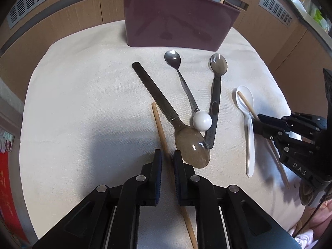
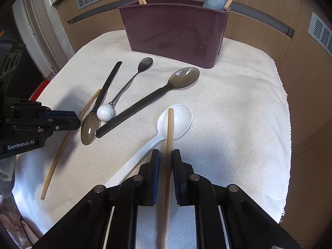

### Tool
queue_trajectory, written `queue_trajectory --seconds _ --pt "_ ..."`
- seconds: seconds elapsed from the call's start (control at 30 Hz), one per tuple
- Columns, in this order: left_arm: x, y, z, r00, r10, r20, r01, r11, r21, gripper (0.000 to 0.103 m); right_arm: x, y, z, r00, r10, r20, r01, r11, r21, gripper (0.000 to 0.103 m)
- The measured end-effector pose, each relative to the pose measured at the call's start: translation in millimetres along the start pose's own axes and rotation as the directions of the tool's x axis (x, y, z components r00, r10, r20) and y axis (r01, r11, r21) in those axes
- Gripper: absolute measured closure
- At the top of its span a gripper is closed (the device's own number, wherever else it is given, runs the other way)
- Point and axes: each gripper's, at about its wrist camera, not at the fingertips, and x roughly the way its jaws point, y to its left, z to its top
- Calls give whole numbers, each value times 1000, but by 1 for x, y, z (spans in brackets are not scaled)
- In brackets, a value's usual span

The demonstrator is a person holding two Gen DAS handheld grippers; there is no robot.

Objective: Organize utensils
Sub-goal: 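Lift the chopstick with the left tool while the right tool lifts its chopstick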

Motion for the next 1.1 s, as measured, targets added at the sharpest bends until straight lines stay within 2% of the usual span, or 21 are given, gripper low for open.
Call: queue_trajectory --seconds 0.4,0.57,0.63,0.77,0.9,1.1 --pt "11 -12 20 999 31 -40 -27 996 81 90 0 -2 0 1000 14 20 -14 1000 20 90" --pt "11 -21 16 997 71 41 -75 991 114 92 2 -4 4 999 23 24 -24 999 25 91" --pt "10 -20 14 997 54 58 -59 994 94 94 1 -3 4 1000 23 22 -23 999 23 97" --pt "-6 -11 5 995 0 104 -3 1000 30 96 -13 -5 0 999 20 41 -21 999 42 97" --pt "-39 -10 -8 982 -26 187 25 1000 10 96 -41 -5 -1 995 21 99 -27 998 54 97" --pt "-88 -18 -21 951 -62 303 56 998 30 97 -84 3 -2 982 3 191 -12 999 42 97"
